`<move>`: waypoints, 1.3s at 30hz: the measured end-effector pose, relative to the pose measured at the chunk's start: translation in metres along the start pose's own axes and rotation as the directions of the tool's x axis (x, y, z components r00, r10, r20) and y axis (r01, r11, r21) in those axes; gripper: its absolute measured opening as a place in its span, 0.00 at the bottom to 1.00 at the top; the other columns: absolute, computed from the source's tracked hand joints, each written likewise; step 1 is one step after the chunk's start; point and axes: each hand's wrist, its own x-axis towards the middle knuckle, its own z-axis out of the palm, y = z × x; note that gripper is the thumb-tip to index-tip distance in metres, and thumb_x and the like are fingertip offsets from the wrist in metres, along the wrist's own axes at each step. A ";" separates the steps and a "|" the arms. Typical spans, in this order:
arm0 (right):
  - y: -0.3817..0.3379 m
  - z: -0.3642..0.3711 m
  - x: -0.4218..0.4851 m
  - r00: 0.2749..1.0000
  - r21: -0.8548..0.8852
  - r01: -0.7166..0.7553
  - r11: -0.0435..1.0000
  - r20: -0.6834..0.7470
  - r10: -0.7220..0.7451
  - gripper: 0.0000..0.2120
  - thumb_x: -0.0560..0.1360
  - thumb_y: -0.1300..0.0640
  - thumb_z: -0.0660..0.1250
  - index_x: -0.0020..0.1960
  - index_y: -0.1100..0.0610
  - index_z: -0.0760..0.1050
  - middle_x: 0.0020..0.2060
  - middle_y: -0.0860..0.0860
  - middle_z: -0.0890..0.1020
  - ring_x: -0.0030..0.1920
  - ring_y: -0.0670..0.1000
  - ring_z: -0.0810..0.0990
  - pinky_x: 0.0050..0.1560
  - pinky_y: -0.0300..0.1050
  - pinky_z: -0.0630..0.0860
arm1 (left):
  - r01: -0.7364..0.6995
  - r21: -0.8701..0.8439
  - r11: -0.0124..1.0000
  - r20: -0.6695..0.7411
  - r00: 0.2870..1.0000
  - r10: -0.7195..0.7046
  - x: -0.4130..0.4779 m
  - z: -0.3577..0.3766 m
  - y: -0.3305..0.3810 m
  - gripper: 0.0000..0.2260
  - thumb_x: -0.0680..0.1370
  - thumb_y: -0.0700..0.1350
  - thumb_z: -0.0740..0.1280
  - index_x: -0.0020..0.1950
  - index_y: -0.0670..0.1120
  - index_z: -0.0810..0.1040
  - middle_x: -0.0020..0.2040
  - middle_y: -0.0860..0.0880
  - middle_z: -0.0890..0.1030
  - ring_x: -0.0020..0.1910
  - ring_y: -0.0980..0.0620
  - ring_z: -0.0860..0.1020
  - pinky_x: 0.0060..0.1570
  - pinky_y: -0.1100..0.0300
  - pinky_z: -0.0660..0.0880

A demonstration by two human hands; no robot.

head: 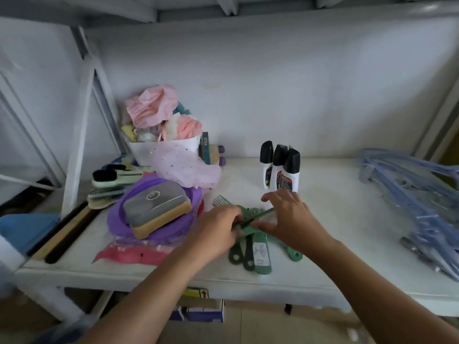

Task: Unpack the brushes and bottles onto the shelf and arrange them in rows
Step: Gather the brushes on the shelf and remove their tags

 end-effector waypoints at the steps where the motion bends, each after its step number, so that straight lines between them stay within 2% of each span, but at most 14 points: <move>1: 0.002 -0.001 0.000 1.000 0.006 -0.022 1.000 -0.003 0.022 0.35 0.69 0.30 0.68 0.68 0.49 0.68 0.64 0.49 0.71 0.64 0.51 0.70 0.63 0.50 0.74 | -0.005 0.012 1.000 0.009 1.000 0.004 0.003 0.002 -0.003 0.07 0.77 0.50 0.72 0.54 0.53 0.79 0.48 0.56 0.80 0.45 0.61 0.79 0.46 0.62 0.81; 4: 0.004 -0.005 0.000 0.996 0.036 -0.080 0.996 0.033 0.079 0.36 0.67 0.29 0.69 0.64 0.52 0.68 0.59 0.51 0.72 0.54 0.51 0.76 0.52 0.48 0.79 | -0.021 0.074 0.997 0.043 0.999 0.018 0.008 0.002 -0.010 0.10 0.75 0.51 0.74 0.54 0.52 0.80 0.49 0.56 0.79 0.45 0.61 0.78 0.44 0.65 0.77; 6: 0.006 -0.008 0.002 0.993 0.049 -0.101 0.994 0.062 0.098 0.32 0.66 0.28 0.69 0.57 0.51 0.70 0.52 0.49 0.76 0.47 0.49 0.78 0.47 0.48 0.81 | -0.019 0.097 0.995 0.049 0.999 0.015 0.010 0.002 -0.013 0.12 0.74 0.51 0.75 0.56 0.52 0.80 0.52 0.57 0.78 0.47 0.59 0.78 0.46 0.62 0.78; 8: 0.010 -0.009 0.004 0.987 0.104 -0.136 0.985 0.094 0.127 0.29 0.65 0.28 0.69 0.52 0.50 0.70 0.43 0.47 0.79 0.40 0.48 0.79 0.41 0.49 0.82 | -0.044 0.141 0.989 0.013 0.999 0.043 0.010 0.004 -0.013 0.13 0.74 0.51 0.75 0.57 0.53 0.80 0.53 0.57 0.79 0.49 0.59 0.79 0.48 0.60 0.79; 10: 0.013 -0.009 0.004 0.982 0.173 -0.167 0.971 0.113 0.149 0.28 0.65 0.29 0.71 0.50 0.49 0.70 0.38 0.48 0.79 0.36 0.48 0.80 0.37 0.50 0.82 | -0.087 0.189 0.978 -0.042 0.994 0.096 0.008 0.007 -0.011 0.14 0.74 0.51 0.74 0.58 0.52 0.79 0.53 0.57 0.79 0.48 0.58 0.79 0.46 0.61 0.79; 14: 0.013 -0.010 0.006 0.979 0.297 -0.200 0.934 0.104 0.176 0.23 0.68 0.34 0.73 0.51 0.48 0.71 0.36 0.47 0.80 0.32 0.45 0.76 0.30 0.40 0.73 | -0.160 0.212 0.964 -0.118 0.975 0.188 0.008 0.011 -0.002 0.16 0.73 0.51 0.74 0.57 0.52 0.74 0.51 0.56 0.79 0.46 0.56 0.79 0.42 0.58 0.79; 17: 0.013 -0.010 0.008 0.976 0.354 -0.215 0.910 0.092 0.195 0.20 0.70 0.37 0.74 0.53 0.47 0.72 0.37 0.47 0.80 0.32 0.45 0.75 0.32 0.39 0.72 | -0.131 0.240 0.962 -0.141 0.976 0.168 0.009 0.009 0.005 0.15 0.74 0.52 0.73 0.56 0.51 0.73 0.51 0.54 0.78 0.47 0.53 0.78 0.42 0.55 0.79; 20: 0.012 -0.006 0.004 0.981 0.347 -0.188 0.919 0.108 0.160 0.20 0.72 0.41 0.73 0.56 0.48 0.70 0.40 0.46 0.80 0.36 0.44 0.77 0.35 0.39 0.74 | 0.037 0.270 0.962 -0.098 0.995 -0.011 0.007 0.011 0.003 0.23 0.75 0.55 0.72 0.65 0.50 0.70 0.60 0.50 0.73 0.56 0.49 0.76 0.51 0.53 0.78; 23: 0.014 -0.002 0.001 0.988 0.313 -0.133 0.940 0.111 0.103 0.22 0.73 0.41 0.71 0.61 0.47 0.69 0.52 0.48 0.77 0.47 0.47 0.79 0.44 0.43 0.79 | 0.170 0.165 0.971 0.075 0.980 -0.184 0.006 0.013 -0.002 0.32 0.76 0.58 0.69 0.76 0.57 0.58 0.69 0.46 0.65 0.64 0.44 0.74 0.60 0.48 0.76; 26: 0.017 -0.002 -0.001 0.989 0.285 -0.119 0.951 0.123 0.087 0.23 0.74 0.41 0.70 0.66 0.43 0.68 0.58 0.50 0.73 0.54 0.51 0.78 0.52 0.47 0.78 | 0.181 0.162 0.970 0.234 0.948 -0.216 0.010 0.019 -0.001 0.36 0.78 0.59 0.64 0.80 0.61 0.46 0.73 0.45 0.65 0.70 0.41 0.68 0.68 0.44 0.68; 29: 0.021 -0.006 -0.005 0.991 0.274 -0.108 0.956 0.106 0.081 0.23 0.76 0.44 0.69 0.68 0.44 0.70 0.58 0.51 0.73 0.54 0.51 0.76 0.52 0.43 0.74 | 0.185 0.134 0.973 0.271 0.938 -0.216 0.016 0.028 0.009 0.36 0.79 0.57 0.63 0.81 0.61 0.45 0.75 0.46 0.63 0.73 0.42 0.64 0.68 0.44 0.63; 31: 0.026 -0.008 -0.010 0.992 0.264 -0.107 0.959 0.099 0.084 0.21 0.76 0.46 0.70 0.68 0.45 0.72 0.58 0.51 0.74 0.53 0.50 0.76 0.51 0.40 0.73 | 0.196 0.086 0.977 0.259 0.942 -0.212 0.020 0.038 0.022 0.35 0.79 0.54 0.63 0.81 0.60 0.47 0.75 0.46 0.64 0.72 0.41 0.64 0.67 0.45 0.63; 34: 0.040 -0.015 -0.018 0.992 0.210 -0.114 0.971 0.075 0.100 0.22 0.74 0.49 0.72 0.67 0.47 0.74 0.59 0.51 0.74 0.51 0.49 0.78 0.50 0.38 0.74 | 0.231 0.021 0.973 0.150 0.961 -0.232 0.021 0.059 0.054 0.33 0.80 0.48 0.61 0.81 0.57 0.49 0.74 0.46 0.66 0.69 0.41 0.66 0.66 0.47 0.64; 39: 0.080 -0.042 -0.034 0.981 0.092 -0.190 0.978 0.052 0.186 0.23 0.72 0.50 0.74 0.66 0.49 0.75 0.58 0.52 0.74 0.51 0.51 0.79 0.50 0.40 0.77 | 0.235 -0.119 0.965 -0.031 0.970 -0.240 0.027 0.102 0.112 0.31 0.81 0.42 0.58 0.82 0.55 0.52 0.75 0.50 0.66 0.70 0.44 0.65 0.69 0.49 0.61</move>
